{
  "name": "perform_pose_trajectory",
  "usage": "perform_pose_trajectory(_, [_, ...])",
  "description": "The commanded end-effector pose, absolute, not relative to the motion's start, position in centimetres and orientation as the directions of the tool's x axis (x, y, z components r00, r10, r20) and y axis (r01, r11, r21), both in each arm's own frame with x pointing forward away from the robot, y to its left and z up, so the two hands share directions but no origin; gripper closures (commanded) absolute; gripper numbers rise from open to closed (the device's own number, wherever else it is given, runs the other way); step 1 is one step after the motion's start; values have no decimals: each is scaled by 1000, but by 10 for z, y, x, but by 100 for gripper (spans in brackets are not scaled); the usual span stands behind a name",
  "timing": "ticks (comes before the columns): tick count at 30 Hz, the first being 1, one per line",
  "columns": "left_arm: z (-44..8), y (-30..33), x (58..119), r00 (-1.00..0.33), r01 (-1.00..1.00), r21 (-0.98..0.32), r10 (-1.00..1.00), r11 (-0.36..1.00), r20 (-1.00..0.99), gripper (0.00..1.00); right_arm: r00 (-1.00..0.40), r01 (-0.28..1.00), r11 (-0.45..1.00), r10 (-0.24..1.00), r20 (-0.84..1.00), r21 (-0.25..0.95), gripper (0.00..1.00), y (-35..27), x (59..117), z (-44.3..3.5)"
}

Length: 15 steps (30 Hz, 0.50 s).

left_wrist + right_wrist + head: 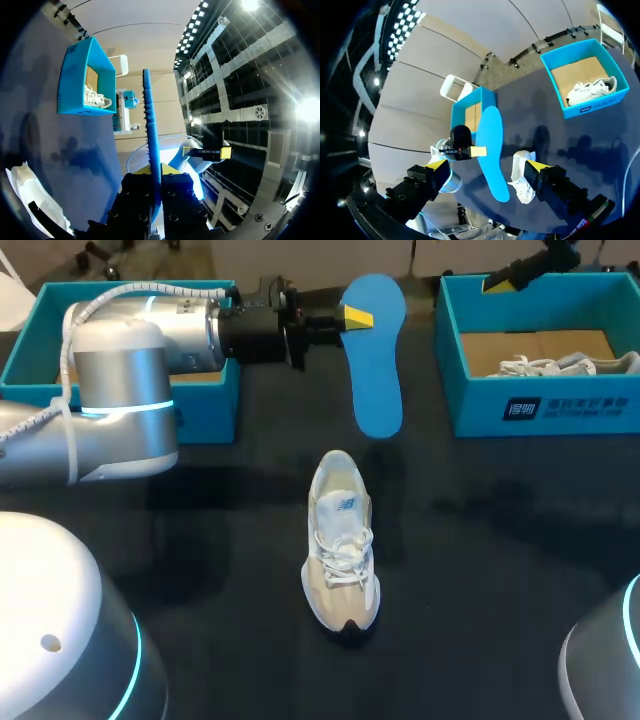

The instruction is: Take the shoe out of the shoebox, open the shoe tongue, remove and reinsert the insole, then place the shoe into the shoebox

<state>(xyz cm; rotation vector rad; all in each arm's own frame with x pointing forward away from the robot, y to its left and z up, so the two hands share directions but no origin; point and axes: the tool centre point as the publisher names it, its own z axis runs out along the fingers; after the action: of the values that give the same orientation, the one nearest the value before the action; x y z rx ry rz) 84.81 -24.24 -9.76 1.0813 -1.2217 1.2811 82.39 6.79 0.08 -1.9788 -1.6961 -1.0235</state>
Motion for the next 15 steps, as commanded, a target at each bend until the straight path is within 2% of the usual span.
perform_pose_trajectory(1, [-98, -242, 848, -80, -996, -83, 84, 31, 993, 100, -27, 959, -213, 587, 809, 187, 0, 64, 822, -11])
perform_pose_trajectory(15, [-98, -242, 848, -80, -996, -83, 84, 31, 993, 100, -93, 974, -140, 480, 872, 181, 0, 69, 808, -31])
